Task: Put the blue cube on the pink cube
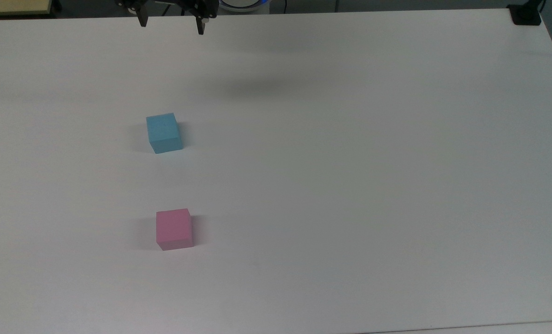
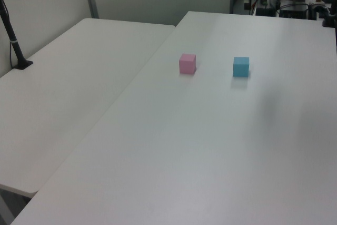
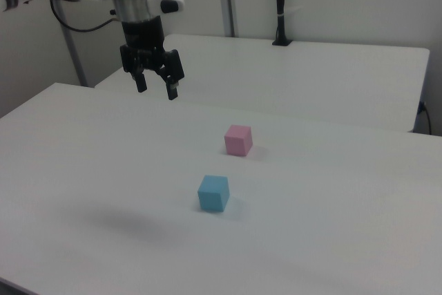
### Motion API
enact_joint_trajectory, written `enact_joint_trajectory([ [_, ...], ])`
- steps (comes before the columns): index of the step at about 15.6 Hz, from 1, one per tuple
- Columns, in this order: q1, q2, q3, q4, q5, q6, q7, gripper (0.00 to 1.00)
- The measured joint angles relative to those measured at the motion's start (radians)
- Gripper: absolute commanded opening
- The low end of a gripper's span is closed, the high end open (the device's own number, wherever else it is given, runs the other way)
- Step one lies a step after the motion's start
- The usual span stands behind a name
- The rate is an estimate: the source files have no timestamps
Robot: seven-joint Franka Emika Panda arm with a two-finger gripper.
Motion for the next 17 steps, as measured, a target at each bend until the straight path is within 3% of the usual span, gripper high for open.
enact_joint_trajectory([
  [17,-0.018,0.003,0.005,-0.017,0.023,0.049,-0.050,1.00],
])
